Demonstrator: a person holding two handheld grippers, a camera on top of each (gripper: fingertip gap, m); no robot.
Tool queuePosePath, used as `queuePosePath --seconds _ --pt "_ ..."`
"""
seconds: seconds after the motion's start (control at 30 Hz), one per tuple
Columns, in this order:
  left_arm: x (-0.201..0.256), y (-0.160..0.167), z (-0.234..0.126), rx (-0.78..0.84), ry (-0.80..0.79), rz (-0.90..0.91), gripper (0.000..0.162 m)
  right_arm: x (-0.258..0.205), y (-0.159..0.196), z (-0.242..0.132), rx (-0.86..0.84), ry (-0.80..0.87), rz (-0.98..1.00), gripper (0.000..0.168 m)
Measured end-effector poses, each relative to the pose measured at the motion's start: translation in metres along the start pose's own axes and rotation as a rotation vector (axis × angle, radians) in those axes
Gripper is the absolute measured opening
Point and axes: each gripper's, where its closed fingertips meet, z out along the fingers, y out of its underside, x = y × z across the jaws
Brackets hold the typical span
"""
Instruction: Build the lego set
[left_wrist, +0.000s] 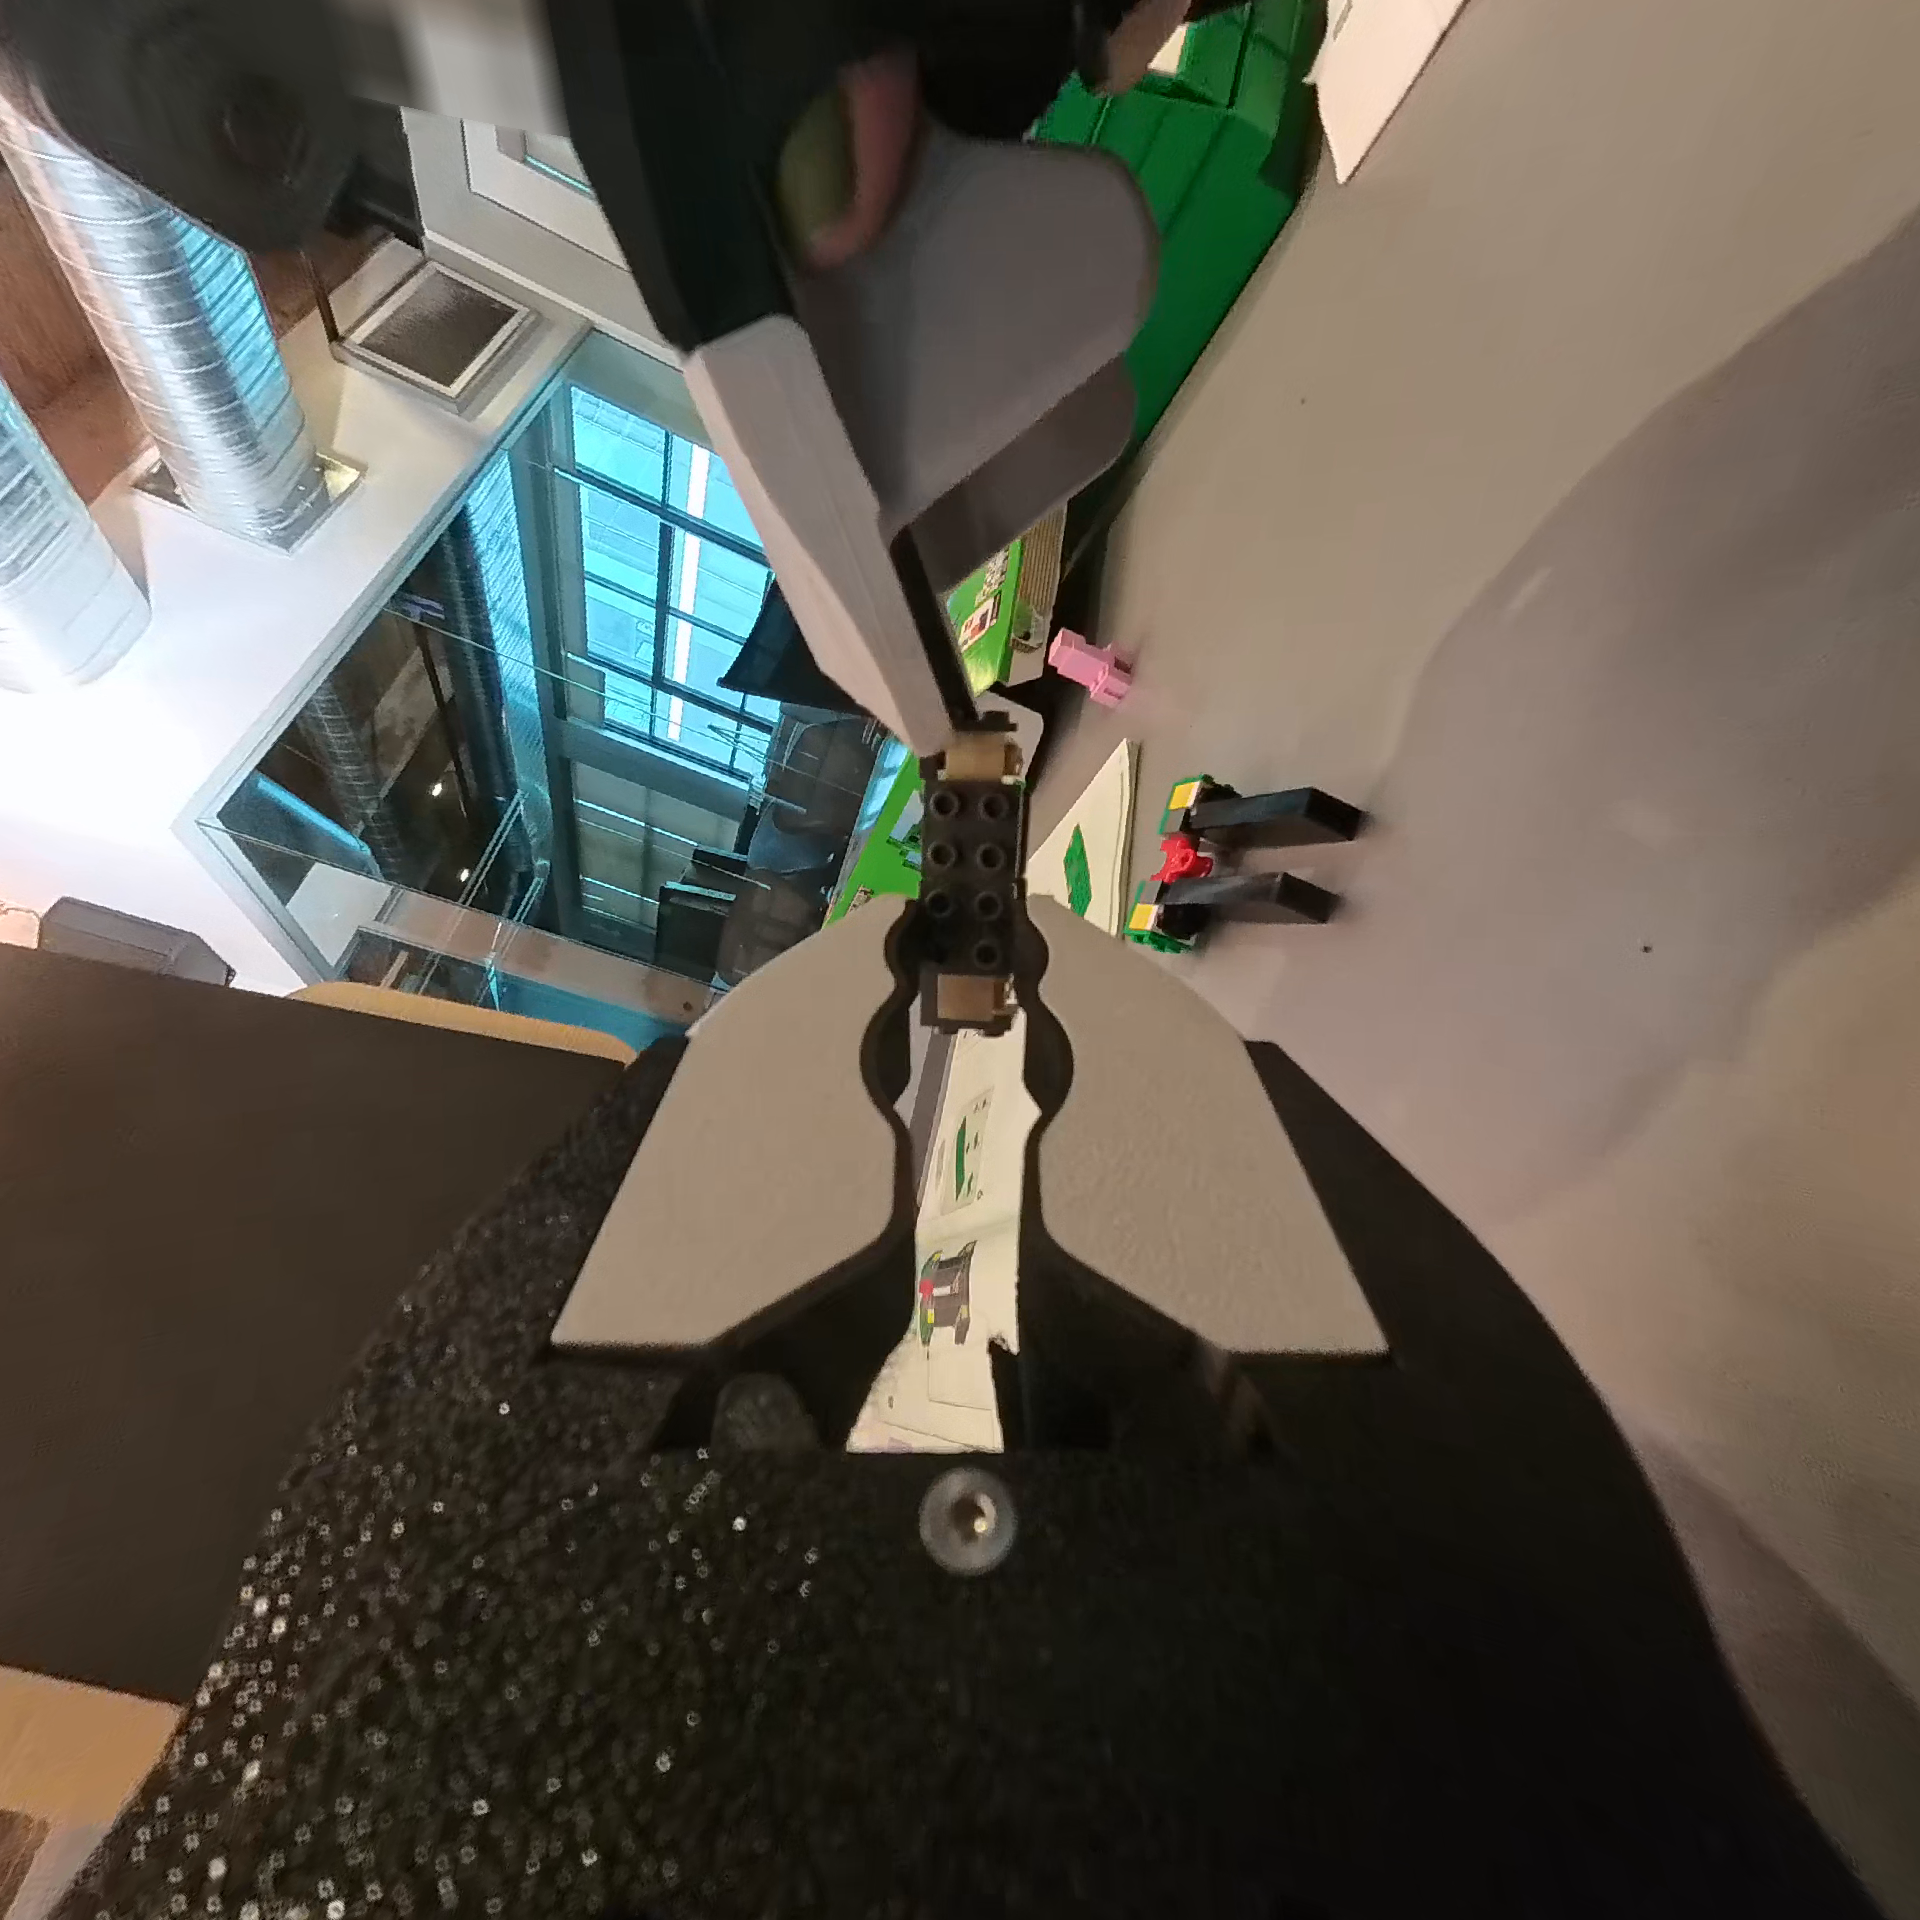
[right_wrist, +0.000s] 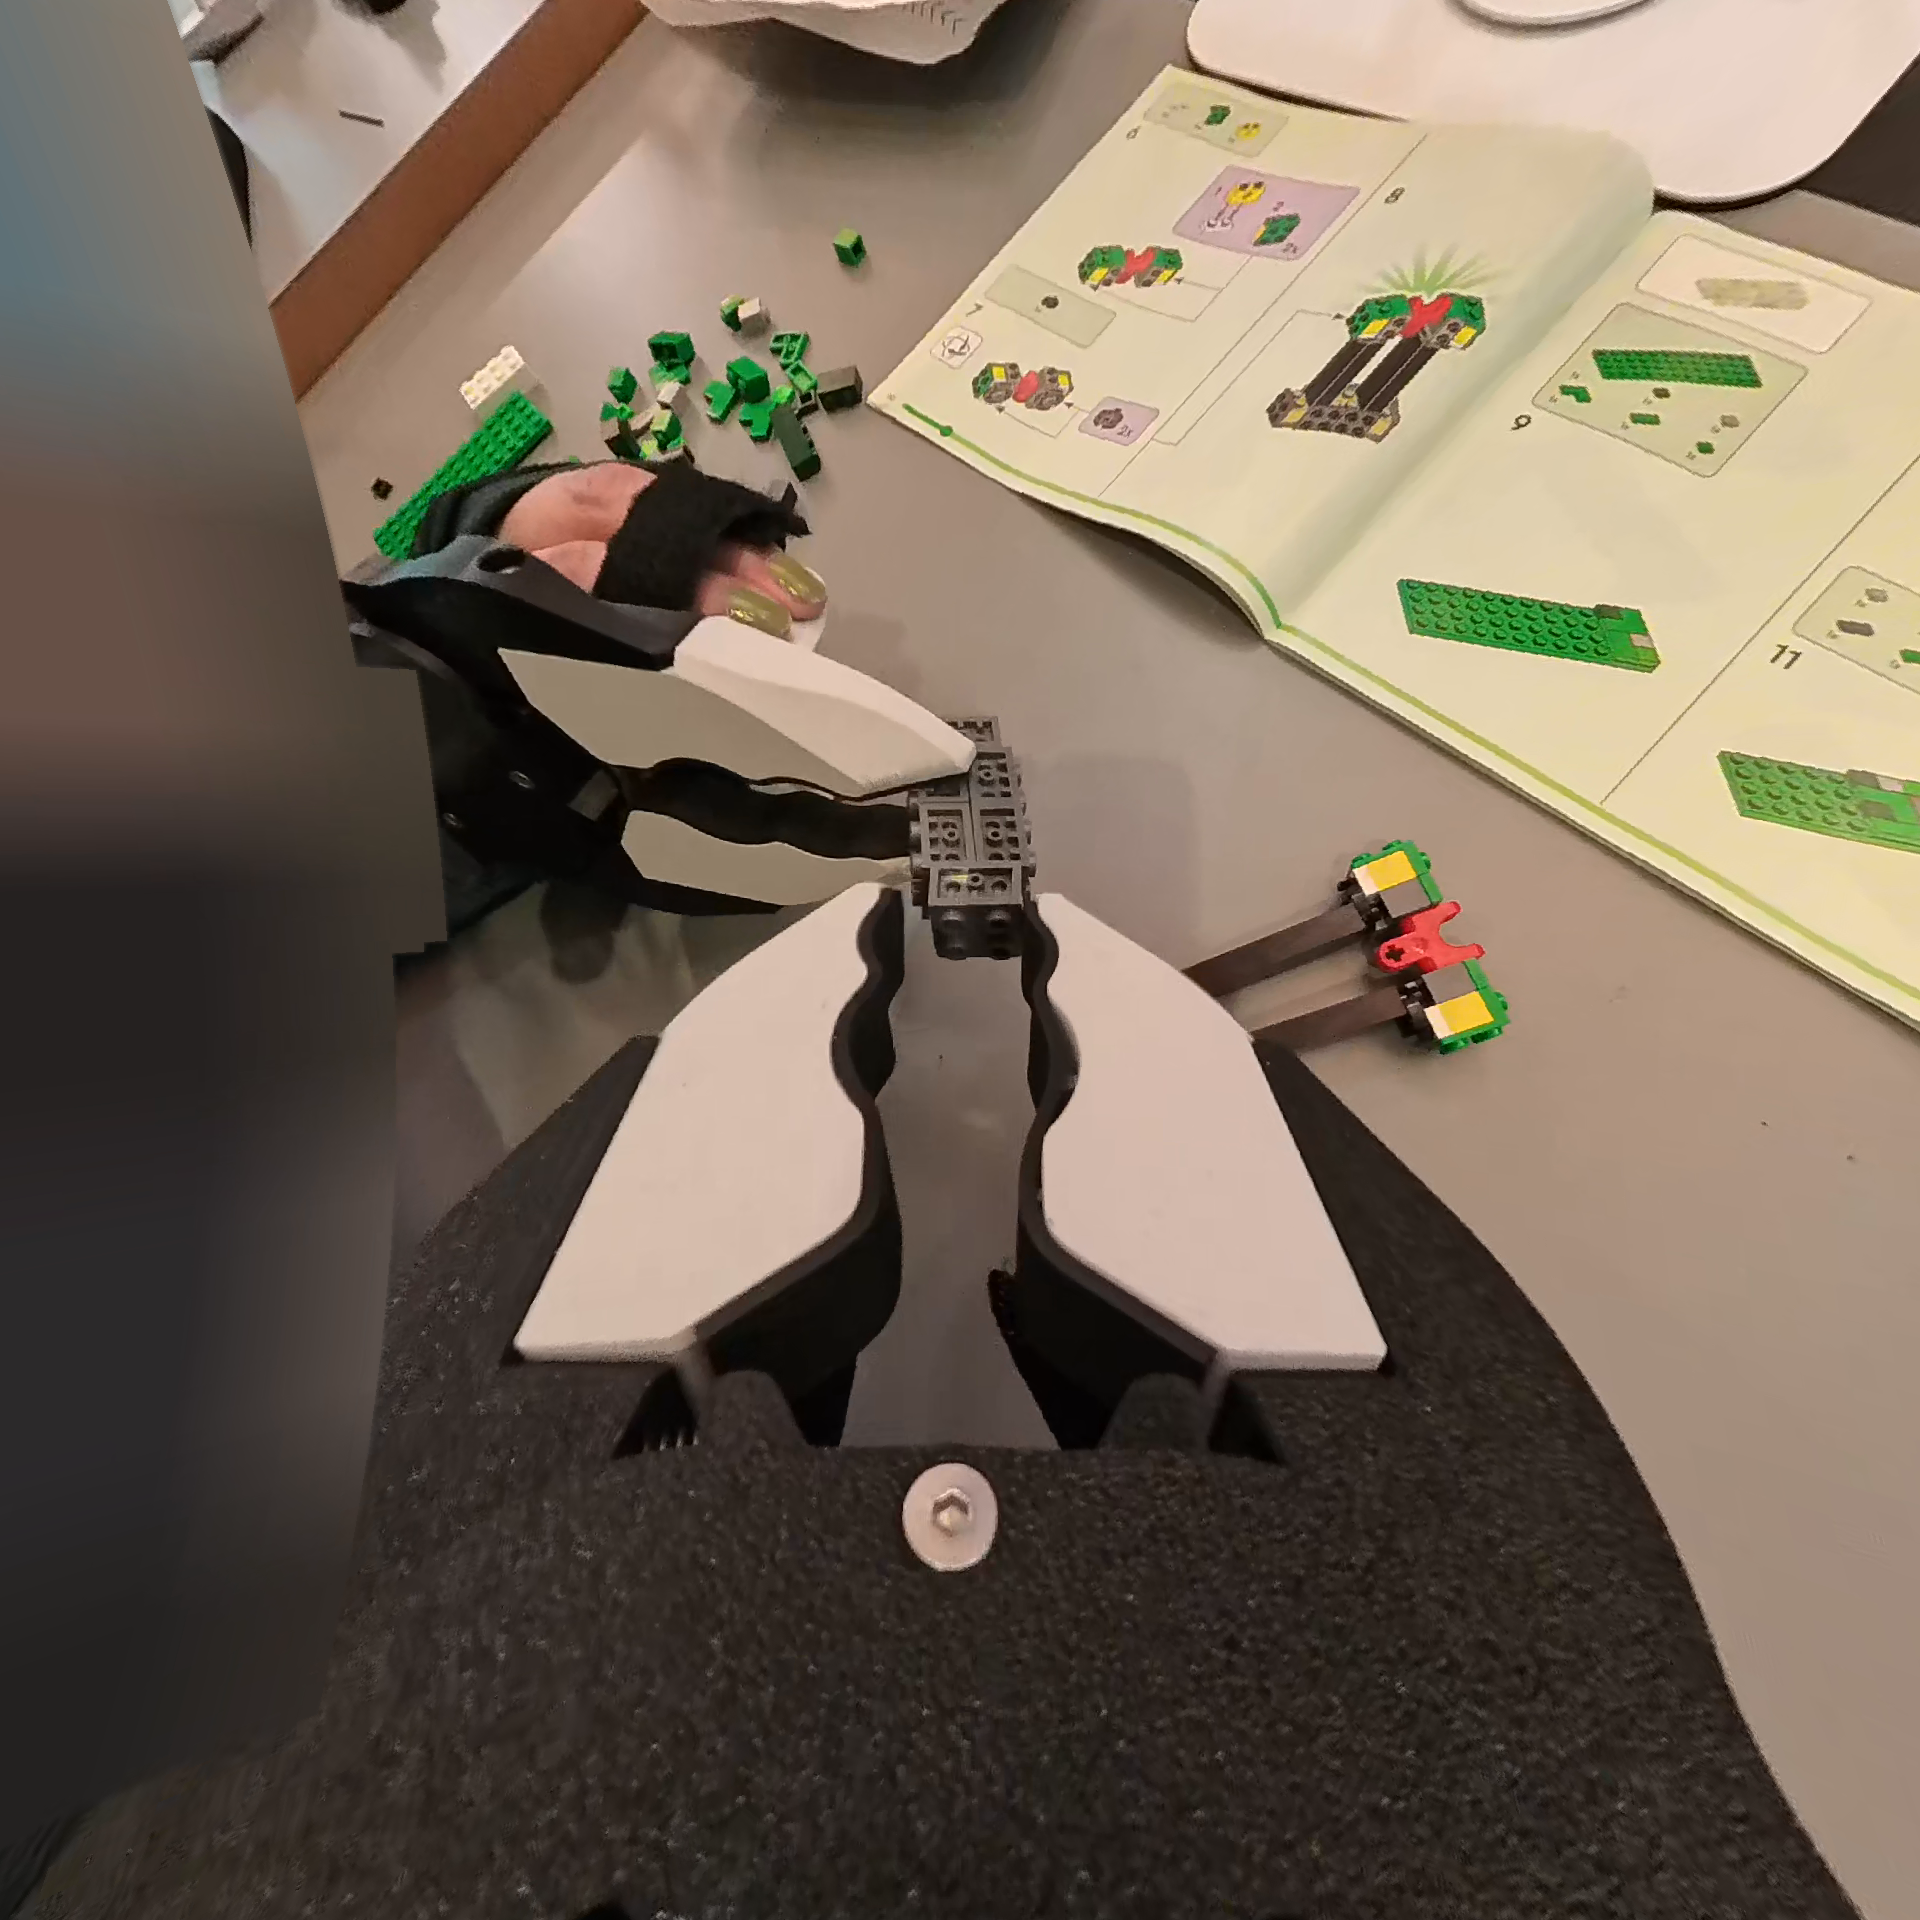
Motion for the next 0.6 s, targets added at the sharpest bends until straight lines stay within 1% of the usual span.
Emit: queuePosePath --seconds 0.27,0.6 --pt "0.0018 -0.0019 0.0003 0.007 0.009 0.004 0.016 -0.0027 -0.0016 -0.002 0.004 -0.013 -0.017 0.026" --pt "0.0001 -0.0026 -0.0004 0.013 0.003 -0.008 0.016 -0.0021 -0.0019 -0.0022 0.003 -0.014 -0.009 0.026"
